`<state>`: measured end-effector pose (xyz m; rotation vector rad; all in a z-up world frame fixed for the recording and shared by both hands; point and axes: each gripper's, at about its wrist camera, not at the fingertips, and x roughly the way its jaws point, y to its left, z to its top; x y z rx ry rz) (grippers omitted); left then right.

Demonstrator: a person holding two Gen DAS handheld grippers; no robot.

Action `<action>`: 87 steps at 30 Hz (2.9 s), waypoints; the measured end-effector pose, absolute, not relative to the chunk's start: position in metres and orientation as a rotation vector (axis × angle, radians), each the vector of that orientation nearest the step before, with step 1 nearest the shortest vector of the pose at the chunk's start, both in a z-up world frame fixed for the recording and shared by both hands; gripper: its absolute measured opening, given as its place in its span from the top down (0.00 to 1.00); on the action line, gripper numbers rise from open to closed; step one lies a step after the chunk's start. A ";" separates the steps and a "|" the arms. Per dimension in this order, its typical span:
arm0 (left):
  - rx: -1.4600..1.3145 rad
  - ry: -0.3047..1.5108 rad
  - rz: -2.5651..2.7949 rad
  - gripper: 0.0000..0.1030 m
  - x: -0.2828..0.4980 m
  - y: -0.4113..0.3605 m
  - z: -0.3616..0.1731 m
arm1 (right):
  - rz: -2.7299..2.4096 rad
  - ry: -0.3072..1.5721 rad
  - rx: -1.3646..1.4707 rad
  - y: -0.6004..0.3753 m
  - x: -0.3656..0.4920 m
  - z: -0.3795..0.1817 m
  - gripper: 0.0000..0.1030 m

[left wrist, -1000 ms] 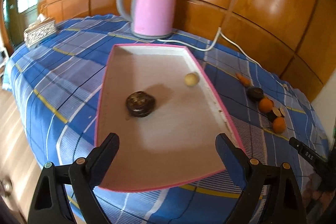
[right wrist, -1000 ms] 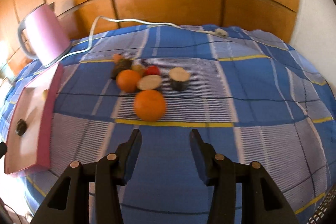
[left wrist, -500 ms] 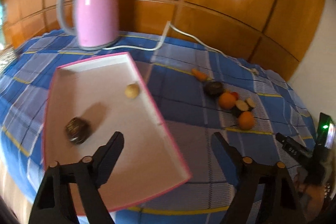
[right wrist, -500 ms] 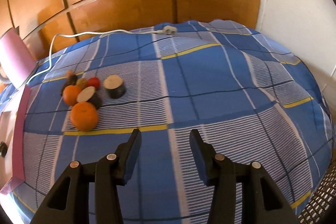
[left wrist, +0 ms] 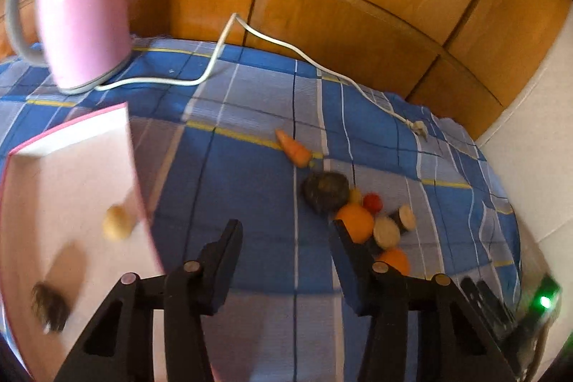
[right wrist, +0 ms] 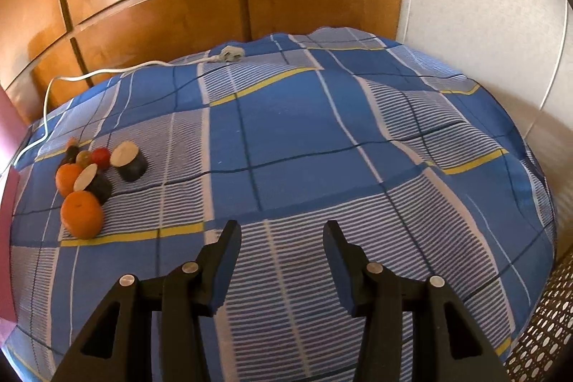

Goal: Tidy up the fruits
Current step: 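Move the left gripper to the carrot and grasp it, then carry the carrot with the left gripper into the tray and release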

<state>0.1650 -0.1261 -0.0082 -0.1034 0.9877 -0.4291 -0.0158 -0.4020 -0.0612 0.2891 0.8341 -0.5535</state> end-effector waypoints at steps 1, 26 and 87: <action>-0.105 0.995 -0.428 0.52 0.175 -0.133 -0.010 | -0.562 0.828 0.285 -0.404 -0.017 -0.061 0.53; -0.140 1.114 -0.406 0.75 0.263 -0.191 -0.066 | -0.584 0.823 0.269 -0.414 -0.016 -0.073 0.53; -0.189 0.832 0.006 0.45 0.059 0.056 -0.033 | -0.616 0.834 0.181 -0.404 -0.007 -0.075 0.47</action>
